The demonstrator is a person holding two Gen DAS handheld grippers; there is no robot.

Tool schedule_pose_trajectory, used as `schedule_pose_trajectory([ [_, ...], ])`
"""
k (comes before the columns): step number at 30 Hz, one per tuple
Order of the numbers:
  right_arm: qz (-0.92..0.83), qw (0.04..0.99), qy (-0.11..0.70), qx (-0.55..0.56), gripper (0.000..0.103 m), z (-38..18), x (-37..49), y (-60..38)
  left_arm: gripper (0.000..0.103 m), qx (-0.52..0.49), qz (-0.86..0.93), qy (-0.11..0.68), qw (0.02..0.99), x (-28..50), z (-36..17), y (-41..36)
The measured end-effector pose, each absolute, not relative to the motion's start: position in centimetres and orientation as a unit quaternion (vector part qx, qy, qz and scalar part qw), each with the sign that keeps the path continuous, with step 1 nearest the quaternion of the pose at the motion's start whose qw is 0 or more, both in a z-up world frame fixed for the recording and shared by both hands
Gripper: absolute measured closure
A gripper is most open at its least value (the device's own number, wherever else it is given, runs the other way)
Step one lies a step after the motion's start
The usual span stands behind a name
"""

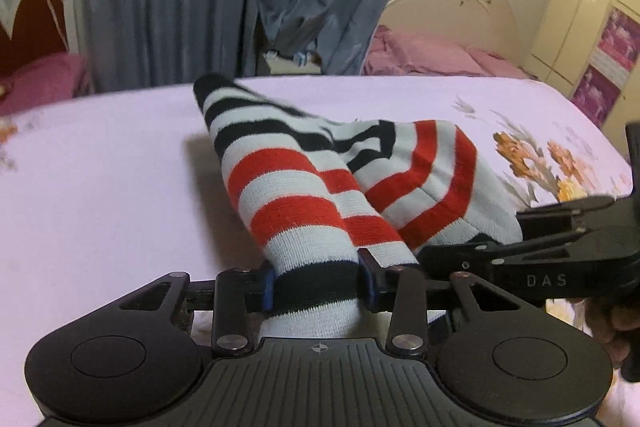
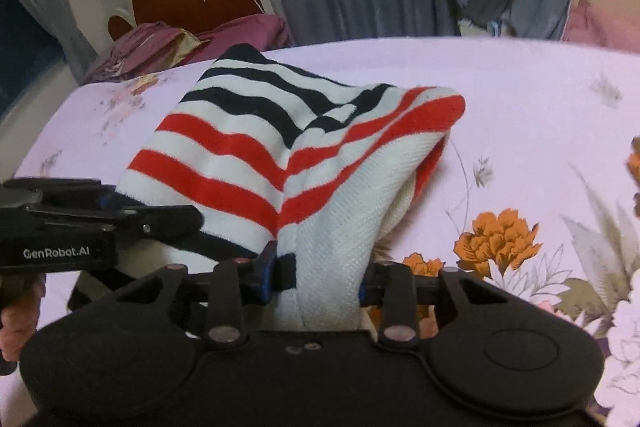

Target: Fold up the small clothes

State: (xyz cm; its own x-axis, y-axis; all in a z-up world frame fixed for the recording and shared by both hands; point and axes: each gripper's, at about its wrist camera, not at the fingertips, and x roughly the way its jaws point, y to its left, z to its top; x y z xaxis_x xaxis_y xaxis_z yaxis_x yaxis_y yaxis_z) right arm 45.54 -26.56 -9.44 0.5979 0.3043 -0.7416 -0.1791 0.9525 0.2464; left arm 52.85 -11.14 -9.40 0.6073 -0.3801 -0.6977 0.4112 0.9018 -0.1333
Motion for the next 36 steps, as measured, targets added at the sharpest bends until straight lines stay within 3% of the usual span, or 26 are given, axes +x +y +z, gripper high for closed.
schedule_pose_trajectory([
  [8,0.155,0.895,0.417,0.04,0.069,-7.3,44.8,-18.8,0.064,0.012,-0.2,0.368,0.908,50.6,-7.0,-1.6],
  [17,0.199,0.88,0.43,0.029,0.07,-7.4,44.8,-18.4,0.064,-0.008,-0.144,0.396,0.907,49.3,-8.7,12.3],
  [19,0.201,0.876,0.438,0.024,0.07,-8.1,45.2,-16.5,0.058,-0.019,-0.129,0.408,0.903,49.6,-10.2,14.1],
  [21,0.189,0.874,0.448,0.014,0.069,-9.2,45.7,-15.5,0.037,-0.016,-0.088,0.413,0.906,49.6,-11.9,15.6],
  [22,0.175,0.874,0.453,0.009,0.069,-9.9,46.0,-15.3,0.037,-0.01,-0.079,0.409,0.909,49.1,-12.5,16.3],
  [25,0.164,0.871,0.462,0.034,0.068,-10.8,46.6,-15.9,0.041,-0.058,-0.111,0.413,0.902,49.3,-13.9,17.4],
  [30,0.151,0.87,0.465,0.057,0.066,-10.9,46.5,-16.2,0.041,-0.039,-0.121,0.406,0.905,49.9,-14.4,17.0],
  [33,0.118,0.876,0.461,0.073,0.042,-10.9,45.5,-16.9,0.041,-0.025,-0.112,0.388,0.914,48.4,-12.9,18.1],
  [35,0.099,0.88,0.455,0.089,0.038,-10.3,44.9,-18.1,0.043,-0.024,-0.124,0.365,0.923,46.2,-11.3,18.9],
  [36,0.089,0.886,0.447,0.089,0.04,-9.7,44.3,-18.3,0.055,-0.033,-0.135,0.356,0.924,45.3,-10.7,19.0],
])
